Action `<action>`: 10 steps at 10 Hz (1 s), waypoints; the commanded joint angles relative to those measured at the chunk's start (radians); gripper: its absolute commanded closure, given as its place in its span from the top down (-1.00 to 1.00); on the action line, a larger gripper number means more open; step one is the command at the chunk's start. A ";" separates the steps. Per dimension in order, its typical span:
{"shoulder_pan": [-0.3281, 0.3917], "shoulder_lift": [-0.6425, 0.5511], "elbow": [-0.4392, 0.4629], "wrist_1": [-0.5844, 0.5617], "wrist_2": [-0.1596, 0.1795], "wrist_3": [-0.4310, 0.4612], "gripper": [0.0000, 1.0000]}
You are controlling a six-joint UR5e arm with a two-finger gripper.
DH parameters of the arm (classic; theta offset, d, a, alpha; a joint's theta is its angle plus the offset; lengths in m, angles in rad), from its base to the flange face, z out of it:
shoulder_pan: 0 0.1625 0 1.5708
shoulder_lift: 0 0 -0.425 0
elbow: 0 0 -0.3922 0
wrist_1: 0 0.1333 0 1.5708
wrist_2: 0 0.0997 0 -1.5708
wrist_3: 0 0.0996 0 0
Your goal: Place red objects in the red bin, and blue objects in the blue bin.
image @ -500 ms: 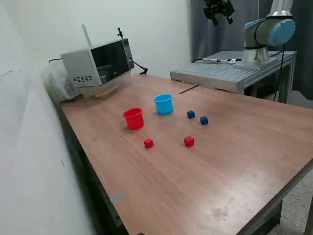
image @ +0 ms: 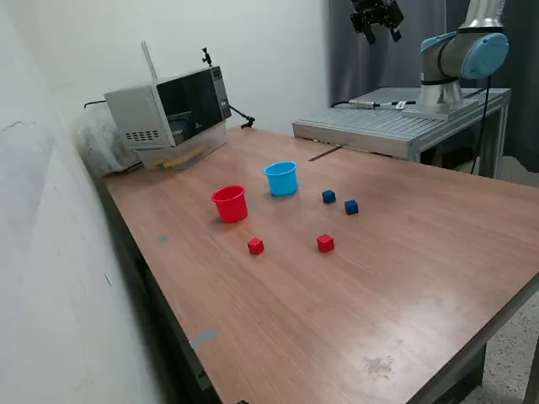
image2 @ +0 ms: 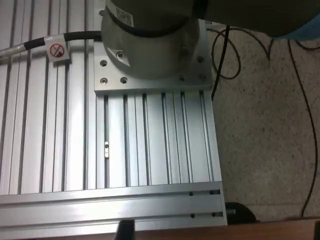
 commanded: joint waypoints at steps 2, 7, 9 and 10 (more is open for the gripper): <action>-0.001 0.000 0.000 0.000 0.000 0.000 1.00; 0.000 0.000 0.000 0.000 0.000 0.000 1.00; -0.010 0.021 -0.036 -0.015 -0.015 0.006 1.00; -0.008 0.059 -0.079 -0.021 -0.064 0.006 1.00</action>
